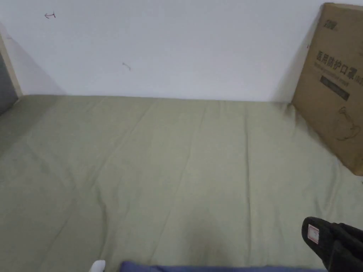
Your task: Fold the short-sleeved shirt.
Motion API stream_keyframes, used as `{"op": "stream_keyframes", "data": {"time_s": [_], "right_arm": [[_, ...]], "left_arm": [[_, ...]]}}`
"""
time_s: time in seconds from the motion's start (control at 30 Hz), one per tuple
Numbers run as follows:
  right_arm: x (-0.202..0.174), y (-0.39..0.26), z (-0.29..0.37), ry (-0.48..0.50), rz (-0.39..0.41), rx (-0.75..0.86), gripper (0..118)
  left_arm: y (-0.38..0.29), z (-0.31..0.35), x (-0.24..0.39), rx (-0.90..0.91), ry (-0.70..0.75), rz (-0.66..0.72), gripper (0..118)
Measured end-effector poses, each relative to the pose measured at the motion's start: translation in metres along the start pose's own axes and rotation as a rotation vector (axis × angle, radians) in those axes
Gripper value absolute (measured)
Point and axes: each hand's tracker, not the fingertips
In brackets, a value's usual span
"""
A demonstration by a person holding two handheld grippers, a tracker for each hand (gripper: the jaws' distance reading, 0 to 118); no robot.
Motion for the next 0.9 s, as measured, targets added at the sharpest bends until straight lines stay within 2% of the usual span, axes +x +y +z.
{"op": "stream_keyframes", "data": {"time_s": [0.03, 0.07, 0.1, 0.17, 0.3, 0.37, 0.5, 0.57, 0.67, 0.83, 0.9], "right_arm": [[0.001, -0.001, 0.0, -0.002, -0.006, 0.002, 0], [0.002, -0.002, 0.001, 0.001, -0.012, 0.001, 0], [0.004, -0.002, 0.002, 0.004, -0.018, -0.002, 0], [0.007, -0.005, 0.004, 0.009, -0.021, -0.011, 0], [0.015, -0.007, 0.013, 0.018, -0.033, -0.029, 0], [0.019, -0.008, 0.02, 0.04, -0.047, -0.026, 0], [0.027, -0.008, 0.036, 0.049, -0.05, 0.006, 0], [0.032, -0.008, 0.044, 0.056, -0.061, 0.02, 0], [0.041, -0.01, 0.057, 0.065, -0.087, 0.044, 0], [0.06, -0.009, 0.076, 0.048, -0.137, 0.056, 0], [0.065, -0.008, 0.084, 0.042, -0.145, 0.063, 0]], "left_arm": [[-0.004, -0.009, -0.02, 0.001, 0.082, 0.1, 6], [-0.01, -0.008, -0.013, 0.021, -0.172, 0.153, 6], [-0.002, 0.001, -0.006, 0.028, -0.118, 0.073, 6], [-0.007, 0.006, 0.01, 0.014, 0.029, -0.066, 6], [-0.017, 0.046, 0.056, 0.033, 0.249, -0.152, 6], [-0.02, 0.075, 0.083, 0.072, 0.427, -0.261, 6], [-0.034, 0.111, 0.124, 0.179, 0.845, -0.356, 6], [-0.044, 0.106, 0.141, 0.17, 0.97, -0.438, 6], [-0.053, 0.08, 0.167, 0.155, 0.939, -0.455, 6], [-0.061, -0.009, 0.204, 0.022, 0.672, -0.349, 6], [-0.061, -0.045, 0.215, 0.003, 0.635, -0.34, 6]]}}
